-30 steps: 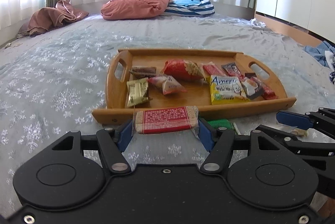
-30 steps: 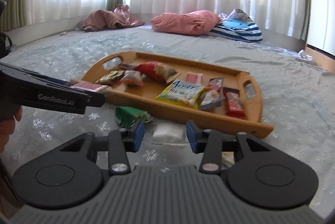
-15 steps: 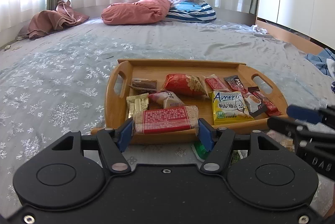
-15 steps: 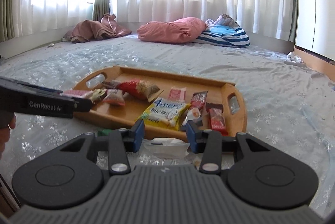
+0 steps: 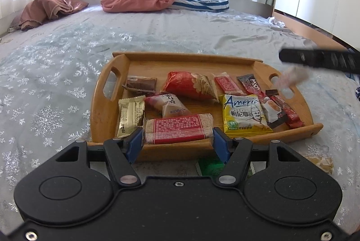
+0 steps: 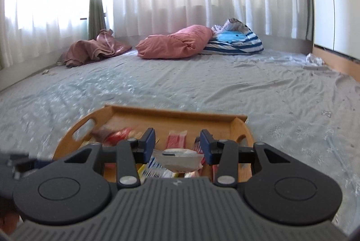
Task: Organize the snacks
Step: 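Lift both held packets and carry them over the wooden tray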
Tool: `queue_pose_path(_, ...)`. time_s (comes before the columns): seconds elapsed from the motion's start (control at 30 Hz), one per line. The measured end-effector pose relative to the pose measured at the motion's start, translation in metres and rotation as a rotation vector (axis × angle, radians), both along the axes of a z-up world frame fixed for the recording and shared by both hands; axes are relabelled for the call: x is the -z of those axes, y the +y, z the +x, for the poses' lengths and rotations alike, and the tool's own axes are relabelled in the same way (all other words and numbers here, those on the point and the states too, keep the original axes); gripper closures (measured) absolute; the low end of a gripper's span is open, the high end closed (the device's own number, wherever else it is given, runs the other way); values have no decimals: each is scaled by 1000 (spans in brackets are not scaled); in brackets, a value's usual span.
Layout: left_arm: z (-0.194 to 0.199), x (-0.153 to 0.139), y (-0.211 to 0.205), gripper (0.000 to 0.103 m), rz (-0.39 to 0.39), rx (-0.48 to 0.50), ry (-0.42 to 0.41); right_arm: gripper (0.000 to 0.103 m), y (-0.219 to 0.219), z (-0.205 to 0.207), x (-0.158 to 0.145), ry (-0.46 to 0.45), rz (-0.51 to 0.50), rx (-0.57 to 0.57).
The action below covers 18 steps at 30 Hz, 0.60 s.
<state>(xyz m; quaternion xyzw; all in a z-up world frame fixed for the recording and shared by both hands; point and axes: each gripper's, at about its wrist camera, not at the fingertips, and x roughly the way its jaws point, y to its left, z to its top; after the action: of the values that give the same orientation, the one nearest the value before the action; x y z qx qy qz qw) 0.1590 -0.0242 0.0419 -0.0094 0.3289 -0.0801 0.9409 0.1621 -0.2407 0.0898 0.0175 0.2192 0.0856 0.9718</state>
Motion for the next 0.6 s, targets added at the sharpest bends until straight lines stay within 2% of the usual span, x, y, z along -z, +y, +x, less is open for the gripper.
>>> queue_pose_path(0.27,17,10,-4,40,3,-8,27,56,-14,78,2,110,89,54)
queue_pose_path(0.6,34,17,-6,40,-7,-9,52,55,3,133,30,213,142,82)
